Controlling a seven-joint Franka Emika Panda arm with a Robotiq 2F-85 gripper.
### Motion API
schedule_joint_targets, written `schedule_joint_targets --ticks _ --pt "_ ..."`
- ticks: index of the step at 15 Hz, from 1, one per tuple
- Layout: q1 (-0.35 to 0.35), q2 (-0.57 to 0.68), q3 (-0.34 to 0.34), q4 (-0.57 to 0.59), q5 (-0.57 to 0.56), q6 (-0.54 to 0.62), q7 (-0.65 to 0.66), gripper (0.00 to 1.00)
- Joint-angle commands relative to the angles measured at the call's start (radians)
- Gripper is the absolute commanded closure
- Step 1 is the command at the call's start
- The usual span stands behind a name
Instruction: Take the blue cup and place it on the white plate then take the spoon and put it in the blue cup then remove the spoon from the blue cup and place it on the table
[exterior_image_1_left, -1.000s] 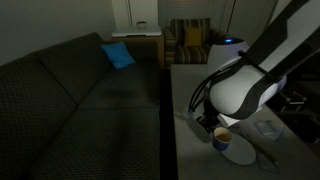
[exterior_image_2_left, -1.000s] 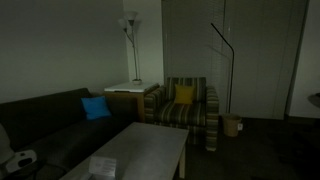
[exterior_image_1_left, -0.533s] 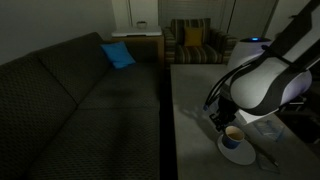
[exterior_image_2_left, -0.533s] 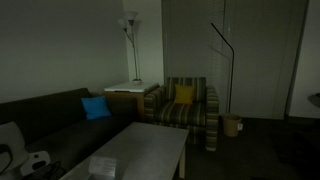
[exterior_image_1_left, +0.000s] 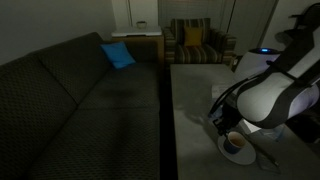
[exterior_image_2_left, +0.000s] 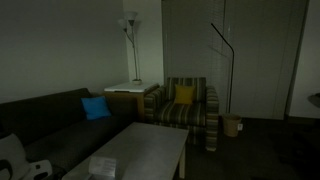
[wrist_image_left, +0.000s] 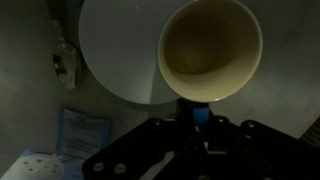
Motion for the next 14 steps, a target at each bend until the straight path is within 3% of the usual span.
schedule_joint_targets --ticks 1,14 --pt "-0.001 -0.003 -0.019 -0.021 -0.014 0.009 0.009 0.97" --pt "-0.047 0.054 -0.019 0.010 -0.002 0.041 0.017 0.97"
